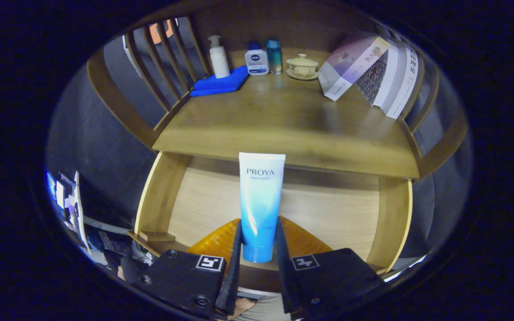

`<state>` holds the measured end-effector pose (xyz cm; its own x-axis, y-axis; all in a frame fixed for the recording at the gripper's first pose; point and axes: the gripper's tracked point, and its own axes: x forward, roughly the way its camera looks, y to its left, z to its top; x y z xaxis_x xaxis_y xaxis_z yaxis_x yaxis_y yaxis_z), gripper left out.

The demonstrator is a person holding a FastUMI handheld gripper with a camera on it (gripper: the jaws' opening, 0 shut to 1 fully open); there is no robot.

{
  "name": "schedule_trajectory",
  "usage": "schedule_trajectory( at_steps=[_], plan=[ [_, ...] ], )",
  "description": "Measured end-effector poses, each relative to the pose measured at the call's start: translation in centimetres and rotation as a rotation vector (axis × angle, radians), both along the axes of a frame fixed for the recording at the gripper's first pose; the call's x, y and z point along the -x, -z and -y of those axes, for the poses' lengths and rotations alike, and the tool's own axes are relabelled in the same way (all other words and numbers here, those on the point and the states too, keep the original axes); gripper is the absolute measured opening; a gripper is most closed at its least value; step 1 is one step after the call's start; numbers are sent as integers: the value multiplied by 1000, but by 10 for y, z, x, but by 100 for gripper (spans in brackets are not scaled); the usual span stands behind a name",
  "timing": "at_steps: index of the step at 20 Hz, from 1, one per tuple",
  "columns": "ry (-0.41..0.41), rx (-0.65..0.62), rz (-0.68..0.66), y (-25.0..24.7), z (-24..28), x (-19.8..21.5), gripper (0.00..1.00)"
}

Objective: Pull open the drawer, take out the items inside it, and place them on the countertop above the cabinet.

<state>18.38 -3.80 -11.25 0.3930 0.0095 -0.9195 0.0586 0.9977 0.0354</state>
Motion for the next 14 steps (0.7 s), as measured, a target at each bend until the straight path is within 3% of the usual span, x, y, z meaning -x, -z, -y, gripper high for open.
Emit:
schedule_trajectory(
  at_steps=[14],
  plan=[
    [56, 71, 112, -11, 35, -111, 42]
  ],
)
